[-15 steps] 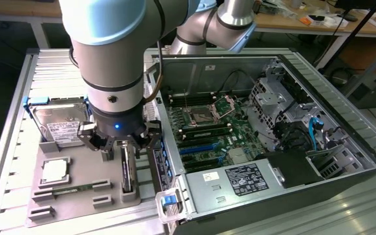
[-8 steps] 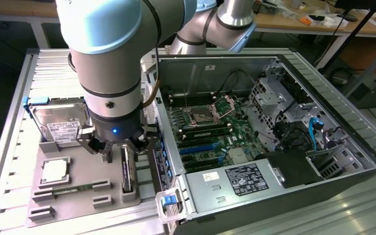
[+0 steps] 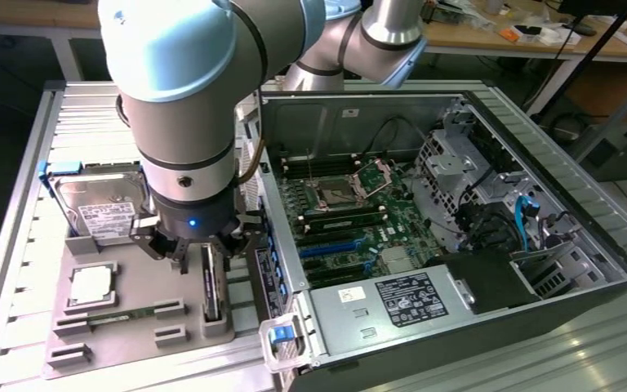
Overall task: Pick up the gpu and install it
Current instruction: 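Pick up the gpu and move the gpu toward the slot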
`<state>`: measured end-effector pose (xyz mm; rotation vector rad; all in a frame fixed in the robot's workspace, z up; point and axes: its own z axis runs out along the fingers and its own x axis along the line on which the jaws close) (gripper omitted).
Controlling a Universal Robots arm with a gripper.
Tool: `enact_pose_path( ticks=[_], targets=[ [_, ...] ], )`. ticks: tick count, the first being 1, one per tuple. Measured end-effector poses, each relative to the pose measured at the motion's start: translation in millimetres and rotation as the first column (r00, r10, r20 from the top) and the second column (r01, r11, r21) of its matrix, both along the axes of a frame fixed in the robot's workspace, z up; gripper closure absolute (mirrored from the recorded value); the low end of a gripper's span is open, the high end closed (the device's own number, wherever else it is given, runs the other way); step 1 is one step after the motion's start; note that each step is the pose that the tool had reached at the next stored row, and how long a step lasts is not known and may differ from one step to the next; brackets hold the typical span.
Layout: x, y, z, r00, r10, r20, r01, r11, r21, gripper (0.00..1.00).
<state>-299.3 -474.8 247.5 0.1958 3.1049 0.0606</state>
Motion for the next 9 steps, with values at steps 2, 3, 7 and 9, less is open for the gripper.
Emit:
enact_pose_path(
  ticks=[2,3,7,9],
  targets=[
    [0.8,1.4,-0.8,1.0000,0.004,0.0000,-0.004,1.0000,0.0000,0.44],
    [1.6,1.8,-1.2,1.0000,0.007,0.0000,-0.007,1.0000,0.0001,0.44],
    [2.5,2.2,-2.9,0.9996,0.028,-0.0001,-0.028,0.9996,-0.0003,0.44],
    [2.5,2.2,-3.0,0.9996,0.030,0.0000,-0.030,0.9996,-0.0002,0.44]
  ],
)
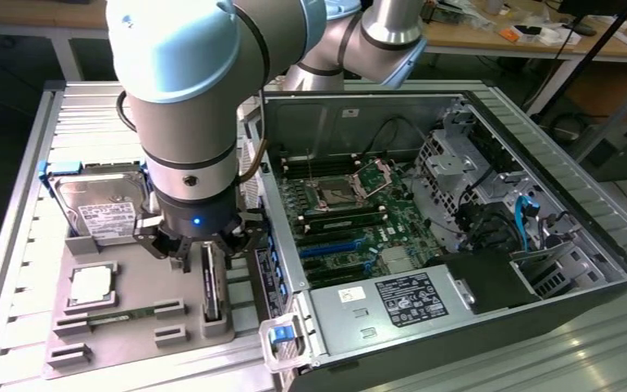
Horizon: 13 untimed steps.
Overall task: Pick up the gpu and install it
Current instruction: 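Pick up the gpu and move the gpu toward the slot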
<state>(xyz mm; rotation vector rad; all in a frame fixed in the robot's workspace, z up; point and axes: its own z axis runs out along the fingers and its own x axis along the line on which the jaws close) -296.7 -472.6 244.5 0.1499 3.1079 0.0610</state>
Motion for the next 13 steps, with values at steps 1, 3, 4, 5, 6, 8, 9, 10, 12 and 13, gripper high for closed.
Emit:
enact_pose_path(
  ticks=[1,3,4,5,6,8,9,10,12,13],
  targets=[
    [0.0,0.0,0.0,1.0000,0.001,0.0000,-0.001,1.0000,0.0000,0.44],
    [0.0,0.0,0.0,1.0000,0.002,0.0000,-0.002,1.0000,0.0000,0.59],
    [0.1,0.0,0.0,1.0000,0.002,0.0001,-0.002,1.0000,0.0000,0.59],
    [0.4,0.0,-0.2,1.0000,0.004,0.0003,-0.004,1.0000,0.0002,0.59],
    [0.4,0.0,-0.2,1.0000,0.008,0.0002,-0.008,1.0000,0.0001,0.59],
    [0.4,0.0,-0.1,1.0000,0.008,0.0000,-0.008,1.0000,0.0000,0.59],
    [0.4,0.0,-0.1,1.0000,0.008,0.0000,-0.008,1.0000,0.0000,0.59],
    [0.4,0.0,-0.1,1.0000,0.008,0.0000,-0.008,1.0000,0.0000,0.59],
    [0.4,0.0,-0.1,1.0000,0.008,-0.0001,-0.008,1.0000,0.0000,0.67],
    [0.4,0.0,-0.1,1.0000,0.008,-0.0001,-0.008,1.0000,0.0000,0.67]
  ],
)
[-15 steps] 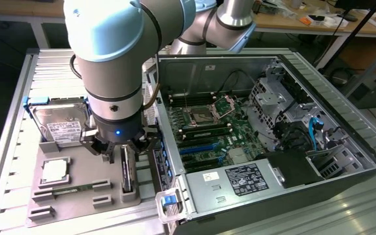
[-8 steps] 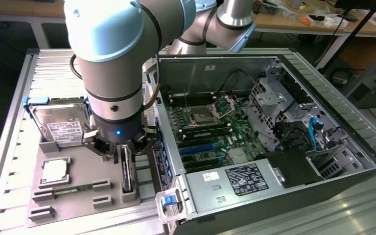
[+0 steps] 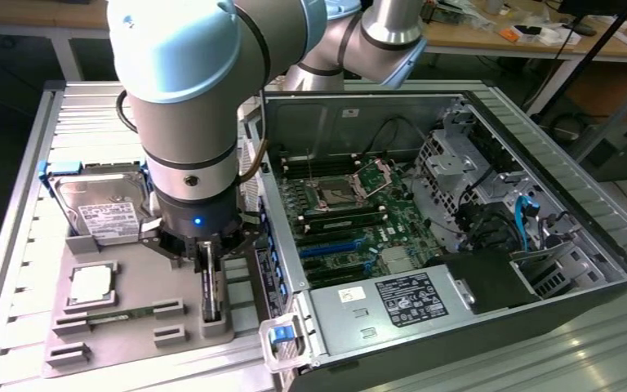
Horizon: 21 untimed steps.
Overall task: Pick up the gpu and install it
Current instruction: 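Pick up the gpu and move the gpu toward the slot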
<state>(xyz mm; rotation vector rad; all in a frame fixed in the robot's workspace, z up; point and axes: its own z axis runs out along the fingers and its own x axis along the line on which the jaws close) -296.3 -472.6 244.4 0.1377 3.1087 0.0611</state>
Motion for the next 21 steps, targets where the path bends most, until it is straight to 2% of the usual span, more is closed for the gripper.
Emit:
enact_pose_path(
  ticks=[1,2,21],
  targets=[
    [0.0,0.0,0.0,1.0000,0.000,0.0000,0.000,1.0000,0.0000,0.67],
    [0.0,0.0,0.0,1.0000,0.000,0.0000,0.000,1.0000,0.0000,0.73],
    [0.0,0.0,0.0,1.0000,0.000,0.0001,0.000,1.0000,0.0001,0.73]
  ],
)
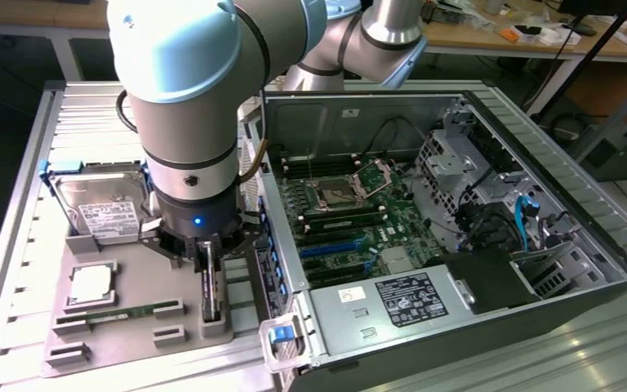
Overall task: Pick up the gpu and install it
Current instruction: 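Pick up the gpu and move the gpu toward the slot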
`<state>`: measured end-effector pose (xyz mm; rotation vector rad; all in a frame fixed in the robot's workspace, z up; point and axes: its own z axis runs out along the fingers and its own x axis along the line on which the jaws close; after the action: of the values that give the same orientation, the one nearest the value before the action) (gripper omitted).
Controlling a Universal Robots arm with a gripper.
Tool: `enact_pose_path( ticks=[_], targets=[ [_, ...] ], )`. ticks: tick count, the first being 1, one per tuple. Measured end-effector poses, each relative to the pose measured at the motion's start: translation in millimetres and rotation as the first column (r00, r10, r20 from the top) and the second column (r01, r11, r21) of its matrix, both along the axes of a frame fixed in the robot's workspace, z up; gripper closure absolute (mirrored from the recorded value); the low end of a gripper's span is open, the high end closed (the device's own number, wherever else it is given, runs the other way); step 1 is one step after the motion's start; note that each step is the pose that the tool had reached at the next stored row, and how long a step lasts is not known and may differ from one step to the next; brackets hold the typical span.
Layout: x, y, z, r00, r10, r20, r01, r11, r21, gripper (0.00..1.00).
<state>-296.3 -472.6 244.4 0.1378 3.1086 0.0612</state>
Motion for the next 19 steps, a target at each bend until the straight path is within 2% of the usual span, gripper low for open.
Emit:
enact_pose_path(
  ticks=[4,16,19],
  targets=[
    [0.0,0.0,4.1,1.0000,0.000,0.0000,0.000,1.0000,-0.0001,0.73],
    [0.0,0.0,33.4,1.0000,0.000,-0.0001,0.000,1.0000,-0.0001,0.73],
    [0.0,0.0,33.5,1.0000,0.000,0.0002,0.000,1.0000,0.0002,0.73]
  ],
)
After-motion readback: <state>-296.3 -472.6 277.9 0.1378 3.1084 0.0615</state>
